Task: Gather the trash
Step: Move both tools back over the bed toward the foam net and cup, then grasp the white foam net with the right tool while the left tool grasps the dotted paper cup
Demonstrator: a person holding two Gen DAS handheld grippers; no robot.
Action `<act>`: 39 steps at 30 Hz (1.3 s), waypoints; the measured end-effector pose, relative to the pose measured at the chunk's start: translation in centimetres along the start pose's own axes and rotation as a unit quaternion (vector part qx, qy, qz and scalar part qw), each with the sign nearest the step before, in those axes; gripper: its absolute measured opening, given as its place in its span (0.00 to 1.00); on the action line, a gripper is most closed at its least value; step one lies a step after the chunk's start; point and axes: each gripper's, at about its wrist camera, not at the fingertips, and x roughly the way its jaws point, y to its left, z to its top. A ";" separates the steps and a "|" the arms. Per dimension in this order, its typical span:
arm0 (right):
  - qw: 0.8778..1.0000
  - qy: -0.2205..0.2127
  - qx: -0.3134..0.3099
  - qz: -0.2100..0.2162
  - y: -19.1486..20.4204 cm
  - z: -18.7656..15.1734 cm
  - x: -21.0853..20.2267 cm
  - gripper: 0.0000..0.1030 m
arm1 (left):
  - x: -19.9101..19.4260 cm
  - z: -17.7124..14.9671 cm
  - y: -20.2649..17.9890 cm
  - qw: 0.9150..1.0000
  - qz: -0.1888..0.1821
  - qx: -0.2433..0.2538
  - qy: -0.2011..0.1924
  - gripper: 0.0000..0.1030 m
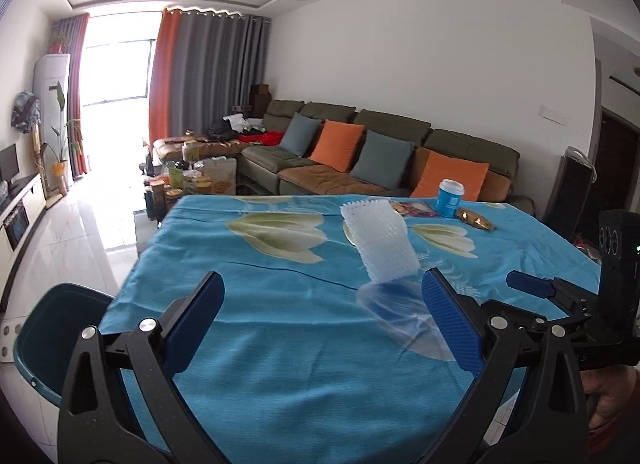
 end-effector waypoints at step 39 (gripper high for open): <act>0.988 0.152 0.024 0.017 -3.5 6.8 14.9 0.53 | 11.6 3.3 5.1 0.998 0.003 -0.036 0.054 0.94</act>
